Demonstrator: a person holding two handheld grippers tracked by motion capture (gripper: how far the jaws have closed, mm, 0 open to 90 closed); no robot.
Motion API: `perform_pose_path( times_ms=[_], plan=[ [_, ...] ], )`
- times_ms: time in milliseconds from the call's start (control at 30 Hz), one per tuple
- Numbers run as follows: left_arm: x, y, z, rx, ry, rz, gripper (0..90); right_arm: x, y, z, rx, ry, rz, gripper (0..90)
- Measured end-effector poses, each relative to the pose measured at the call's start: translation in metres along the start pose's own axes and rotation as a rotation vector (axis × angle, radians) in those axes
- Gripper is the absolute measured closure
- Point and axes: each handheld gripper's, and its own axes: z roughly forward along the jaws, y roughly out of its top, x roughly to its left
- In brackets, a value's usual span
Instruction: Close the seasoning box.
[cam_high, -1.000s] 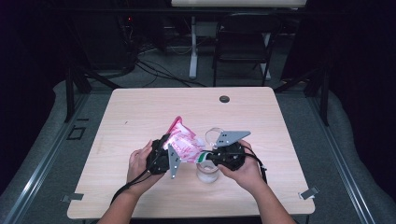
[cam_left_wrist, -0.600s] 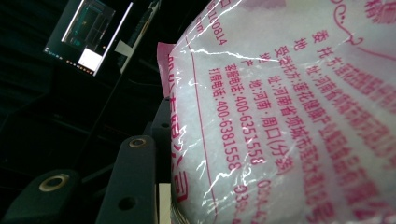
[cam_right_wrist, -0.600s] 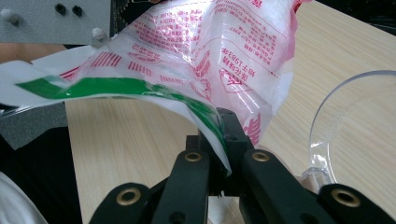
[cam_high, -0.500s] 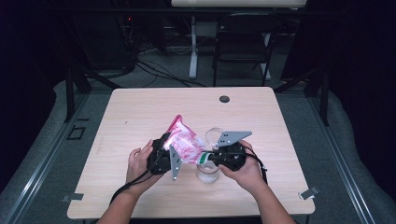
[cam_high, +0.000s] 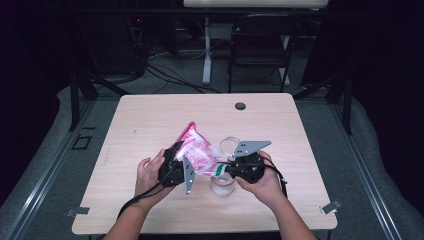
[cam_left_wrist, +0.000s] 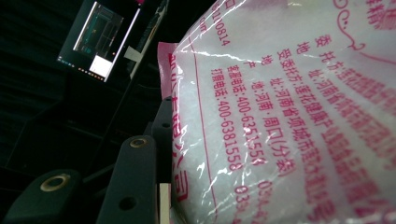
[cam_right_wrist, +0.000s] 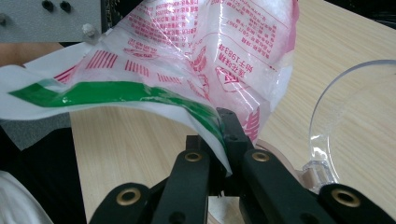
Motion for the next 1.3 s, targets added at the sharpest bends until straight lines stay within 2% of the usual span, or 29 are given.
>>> perform_pose_path(
  times_ms=[533,800,1300],
  plan=[
    [-0.0010,0.0035,-0.0008,0.012,0.023,0.050,60.8,-0.0014,-0.0024,0.0014,0.008,-0.005,0.005,90.0],
    [-0.0017,0.0055,-0.0011,0.022,0.019,0.065,60.8,-0.0026,-0.0030,0.0011,0.018,-0.007,0.004,90.0],
    [0.0006,0.0044,-0.0041,0.037,0.009,0.155,61.2,0.0009,-0.0028,0.0037,0.033,-0.010,-0.028,90.0]
  ],
)
